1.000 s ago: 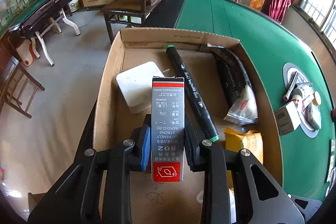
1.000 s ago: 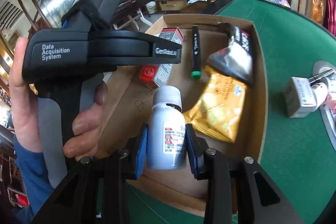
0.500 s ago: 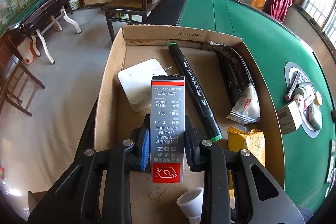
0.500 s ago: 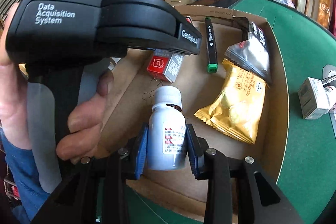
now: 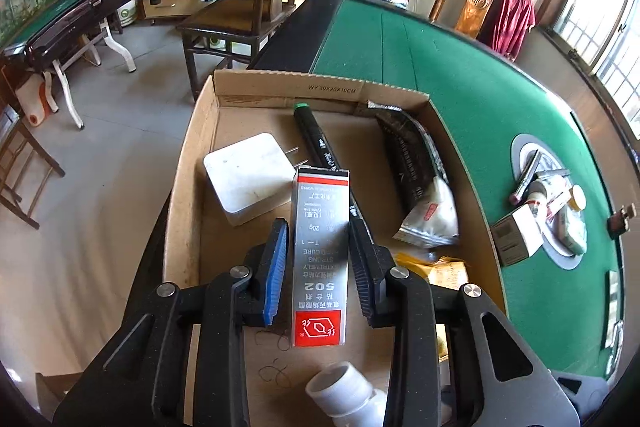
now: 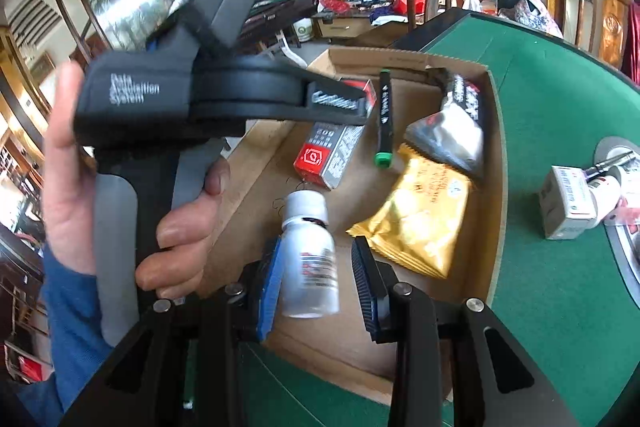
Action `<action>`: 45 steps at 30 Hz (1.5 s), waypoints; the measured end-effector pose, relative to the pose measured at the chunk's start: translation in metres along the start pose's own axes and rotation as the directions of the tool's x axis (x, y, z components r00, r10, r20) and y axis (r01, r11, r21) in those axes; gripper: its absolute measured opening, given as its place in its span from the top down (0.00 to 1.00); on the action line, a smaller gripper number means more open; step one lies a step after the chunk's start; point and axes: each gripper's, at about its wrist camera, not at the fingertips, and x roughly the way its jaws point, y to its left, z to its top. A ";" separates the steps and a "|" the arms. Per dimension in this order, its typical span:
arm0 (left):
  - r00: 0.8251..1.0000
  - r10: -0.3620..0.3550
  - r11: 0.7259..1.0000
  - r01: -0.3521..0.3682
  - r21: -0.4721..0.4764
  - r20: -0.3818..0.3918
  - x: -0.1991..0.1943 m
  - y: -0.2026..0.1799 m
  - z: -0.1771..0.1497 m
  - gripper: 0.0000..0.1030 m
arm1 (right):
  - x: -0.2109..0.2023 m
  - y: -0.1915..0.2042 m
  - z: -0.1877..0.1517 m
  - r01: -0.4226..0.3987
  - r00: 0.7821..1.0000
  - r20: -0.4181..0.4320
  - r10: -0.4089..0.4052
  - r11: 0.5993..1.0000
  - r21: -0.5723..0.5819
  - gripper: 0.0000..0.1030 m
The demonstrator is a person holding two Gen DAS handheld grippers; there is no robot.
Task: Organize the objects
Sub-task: 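Open both grippers to drop the glue box and white bottle into the box, then move both grippers back over the remaining items on the table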
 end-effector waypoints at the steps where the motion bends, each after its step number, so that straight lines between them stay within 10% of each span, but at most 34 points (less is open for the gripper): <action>1: 1.000 -0.007 1.000 0.007 -0.003 0.005 -0.001 0.000 0.001 0.70 | -0.005 -0.002 -0.002 -0.004 1.000 0.007 0.004 1.000 0.004 0.66; 16: 0.995 -0.082 0.984 0.072 0.165 0.054 -0.011 -0.051 -0.007 0.62 | -0.107 -0.164 -0.036 0.075 0.982 0.143 -0.125 0.947 0.312 0.66; 27: 0.985 -0.162 0.976 0.169 0.140 -0.062 -0.004 -0.127 -0.010 0.54 | -0.146 -0.234 -0.047 0.118 0.957 0.177 -0.230 0.865 0.487 0.66; 38: 0.983 0.115 0.988 -0.098 0.118 -0.146 0.050 -0.202 0.005 0.48 | -0.172 -0.259 -0.052 0.114 0.938 0.216 -0.271 0.829 0.547 0.66; 45: 0.981 0.109 0.992 -0.097 0.082 -0.160 0.061 -0.211 0.007 0.48 | -0.176 -0.280 -0.056 0.127 0.933 0.203 -0.297 0.801 0.586 0.66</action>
